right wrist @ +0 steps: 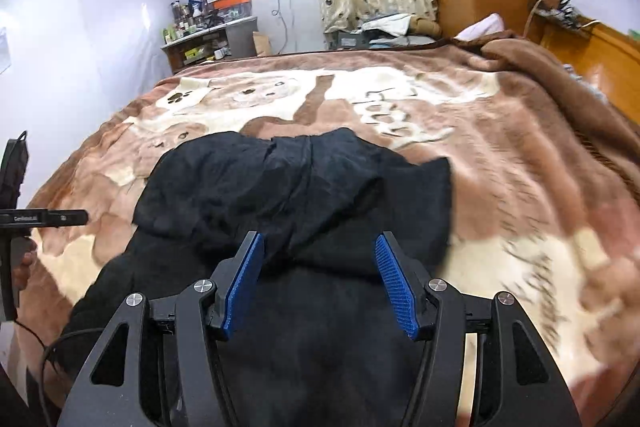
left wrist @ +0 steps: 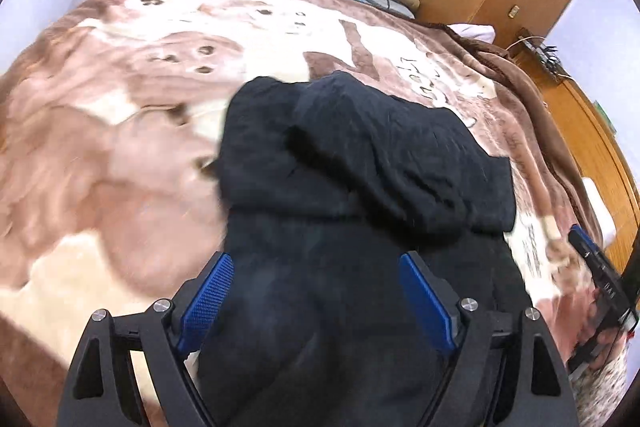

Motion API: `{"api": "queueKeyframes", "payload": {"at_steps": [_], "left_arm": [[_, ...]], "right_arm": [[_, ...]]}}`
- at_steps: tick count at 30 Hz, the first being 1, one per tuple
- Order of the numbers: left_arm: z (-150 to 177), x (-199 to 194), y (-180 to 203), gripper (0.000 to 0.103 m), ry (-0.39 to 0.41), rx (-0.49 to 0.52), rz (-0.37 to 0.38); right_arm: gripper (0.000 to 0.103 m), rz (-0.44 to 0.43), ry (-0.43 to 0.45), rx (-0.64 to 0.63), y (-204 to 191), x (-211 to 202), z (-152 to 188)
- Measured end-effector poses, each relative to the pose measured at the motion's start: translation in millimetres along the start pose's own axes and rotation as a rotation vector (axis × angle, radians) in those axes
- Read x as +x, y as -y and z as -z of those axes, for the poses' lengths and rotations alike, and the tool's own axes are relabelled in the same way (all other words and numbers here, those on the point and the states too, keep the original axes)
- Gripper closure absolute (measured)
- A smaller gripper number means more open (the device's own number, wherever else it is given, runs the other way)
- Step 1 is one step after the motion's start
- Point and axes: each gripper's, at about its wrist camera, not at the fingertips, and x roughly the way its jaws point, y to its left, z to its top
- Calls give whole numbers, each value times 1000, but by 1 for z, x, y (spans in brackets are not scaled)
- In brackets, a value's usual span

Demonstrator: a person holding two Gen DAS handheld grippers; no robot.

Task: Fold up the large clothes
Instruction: 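Release the folded jacket with both tools and pull back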

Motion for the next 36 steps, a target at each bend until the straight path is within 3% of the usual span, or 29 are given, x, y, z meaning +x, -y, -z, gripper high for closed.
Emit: {"api": "queueKeyframes", "payload": {"at_steps": [6, 11, 17, 21, 23, 26, 32, 35, 36], "left_arm": [[75, -46, -21, 17, -62, 22, -16], [124, -61, -32, 17, -69, 56, -56], [158, -33, -47, 17, -131, -53, -22], [179, -16, -50, 17, -157, -57, -79], [187, -7, -53, 17, -177, -101, -47], [193, 0, -52, 17, -174, -93, -96], [197, 13, -52, 17, -195, -129, -99], [197, 16, -44, 30, -203, -99, -105], [197, 19, -39, 41, -209, -89, -103]], "right_arm": [[44, 57, 15, 17, 2, -90, 53], [41, 109, -6, 57, 13, -134, 96], [39, 169, -148, 100, 19, -109, 155], [39, 171, -210, 161, 27, -86, 185], [38, 178, -220, 174, 29, -79, 195], [38, 171, -243, 204, 34, -66, 204], [39, 145, -273, 222, 36, -47, 213], [40, 122, -288, 241, 33, -40, 215], [48, 114, -290, 248, 32, -39, 215]]}}
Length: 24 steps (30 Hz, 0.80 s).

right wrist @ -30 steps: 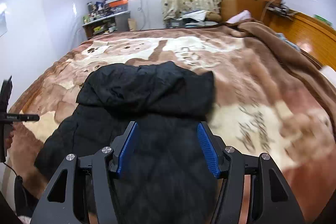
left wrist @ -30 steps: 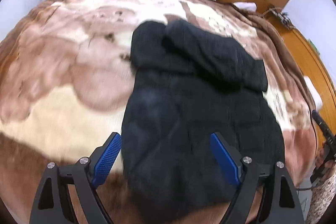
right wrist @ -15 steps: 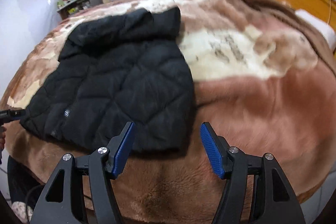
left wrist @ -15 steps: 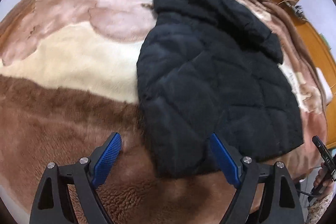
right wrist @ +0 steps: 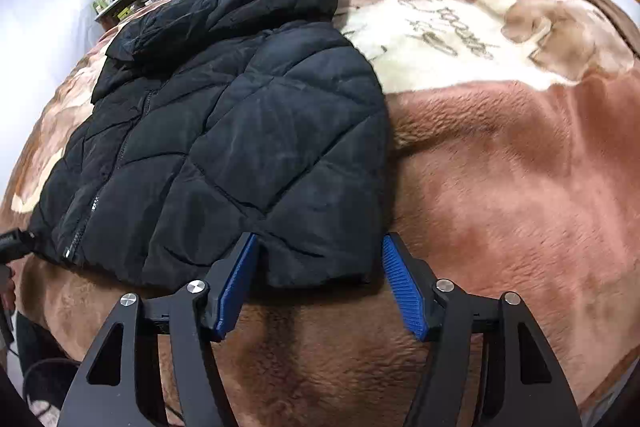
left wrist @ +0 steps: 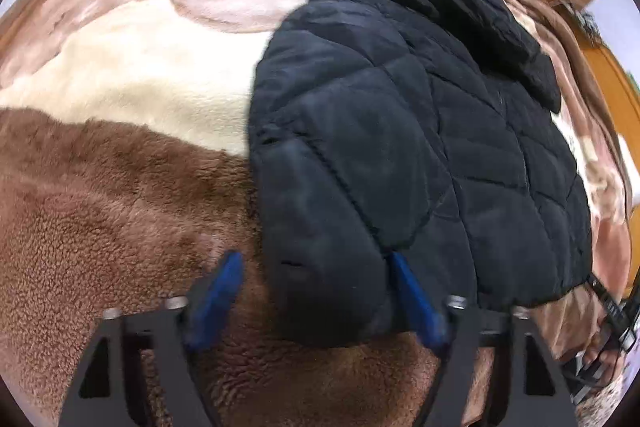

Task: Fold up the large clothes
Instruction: 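Release the folded jacket with both tools and pull back, then grasp the jacket hem edge with the left tool while the right tool grasps beside it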

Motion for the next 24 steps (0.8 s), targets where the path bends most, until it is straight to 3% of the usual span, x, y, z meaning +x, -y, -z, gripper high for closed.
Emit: {"api": "queueKeyframes", "payload": {"at_steps": [1, 4, 7, 13, 24], "left_arm": [[0, -1, 4, 53, 1, 12, 11], [-1, -7, 13, 64, 17, 35, 0], [-1, -18, 14, 75, 38, 28, 14], [3, -53, 20, 82, 109, 52, 51], [25, -122, 16, 83, 173, 83, 141]], "right_arm": [[56, -3, -3, 0, -2, 1, 0], [77, -11, 11, 0, -4, -4, 0], [86, -39, 51, -6, -7, -17, -2], [90, -40, 153, -52, -24, -57, -6], [91, -83, 227, -39, -23, -118, 5]]}}
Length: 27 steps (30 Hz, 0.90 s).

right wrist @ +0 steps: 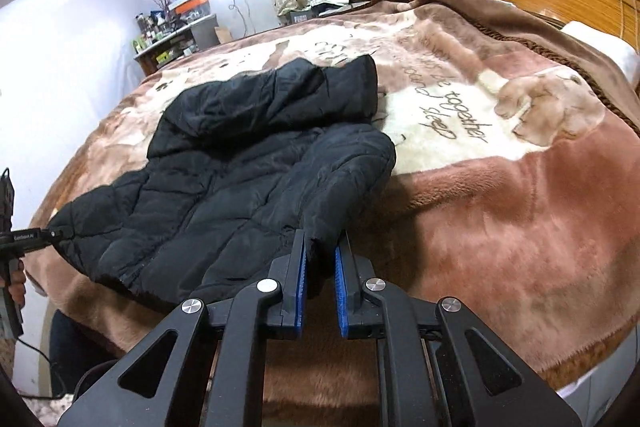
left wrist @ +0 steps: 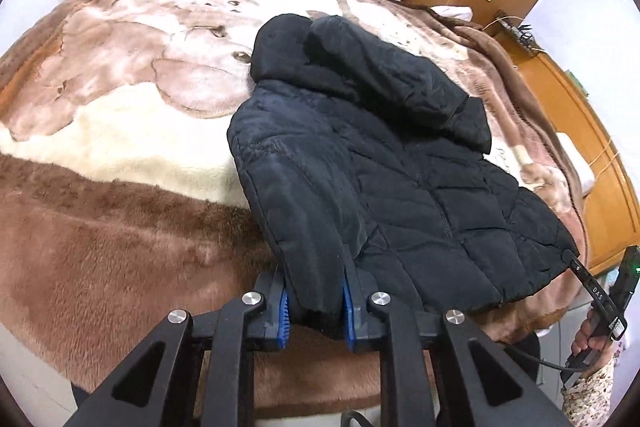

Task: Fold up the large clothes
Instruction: 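Grasp the jacket hem edge with the left tool while the right tool grasps beside it, then lift the held hem with both tools and fold it over toward the hood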

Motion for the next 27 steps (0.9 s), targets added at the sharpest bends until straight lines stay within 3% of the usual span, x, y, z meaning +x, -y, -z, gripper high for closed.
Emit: {"api": "queueKeyframes", "payload": {"at_steps": [14, 21, 27], "left_arm": [[43, -86, 16, 83, 40, 5, 103], [-3, -83, 21, 83, 61, -46, 180], [-62, -76, 34, 83, 125, -26, 173]], "right_arm": [[91, -21, 83, 17, 3, -88, 6], [91, -30, 119, 16, -1, -76, -31], [91, -7, 150, -12, -9, -58, -82]]}}
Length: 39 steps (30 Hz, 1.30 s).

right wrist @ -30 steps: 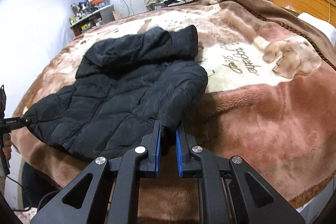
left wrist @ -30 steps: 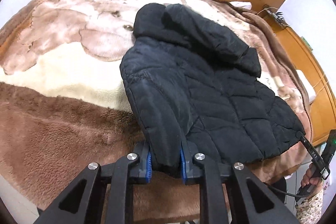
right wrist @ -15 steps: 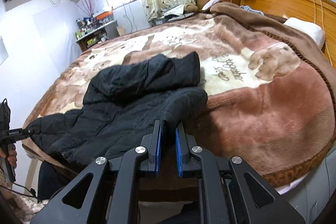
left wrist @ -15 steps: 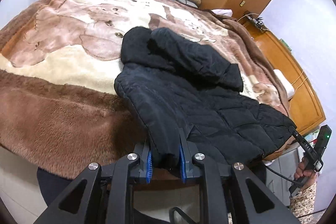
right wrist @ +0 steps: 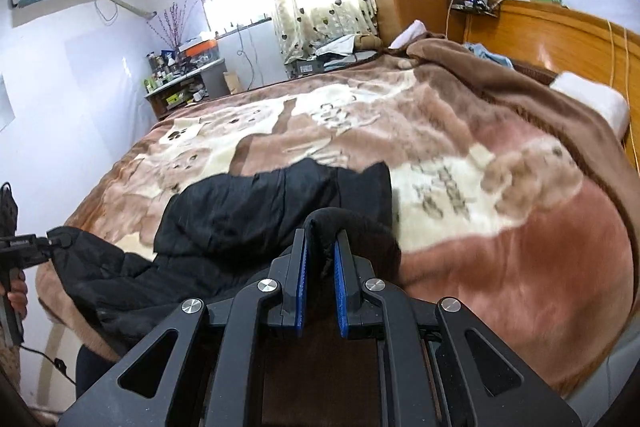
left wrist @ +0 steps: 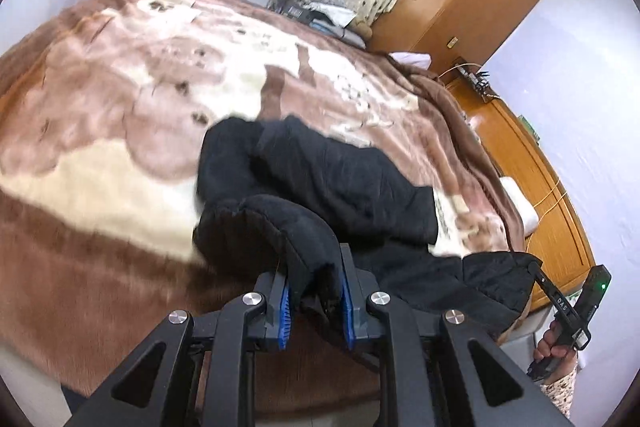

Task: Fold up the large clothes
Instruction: 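Lift the held hem with both tools and fold it over toward the hood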

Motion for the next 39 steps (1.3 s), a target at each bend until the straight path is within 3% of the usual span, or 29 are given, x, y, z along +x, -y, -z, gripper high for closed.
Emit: {"api": "queueKeyframes", "payload": {"at_steps": [12, 20, 25, 30, 33, 36, 39], "left_arm": [[-103, 78, -18, 83, 13, -70, -84], [-164, 168, -42, 83, -80, -152, -168], [-178, 216, -57, 80, -141, -185, -214], [-185, 252, -81, 75, -186, -289, -217], [-184, 264, -86, 72, -202, -303, -226], [-184, 261, -84, 67, -189, -279, -224], [-185, 257, -88, 56, -174, -294, -235]], "right_arm": [[91, 29, -38, 15, 6, 96, -84], [90, 68, -142, 55, 23, 199, -124], [88, 124, -235, 63, 34, 260, -133], [87, 204, -280, 69, 43, 297, -139], [87, 253, -317, 94, 50, 310, -140], [85, 236, -237, 106, 47, 287, -140], [78, 223, -142, 23, 23, 252, -135]]}}
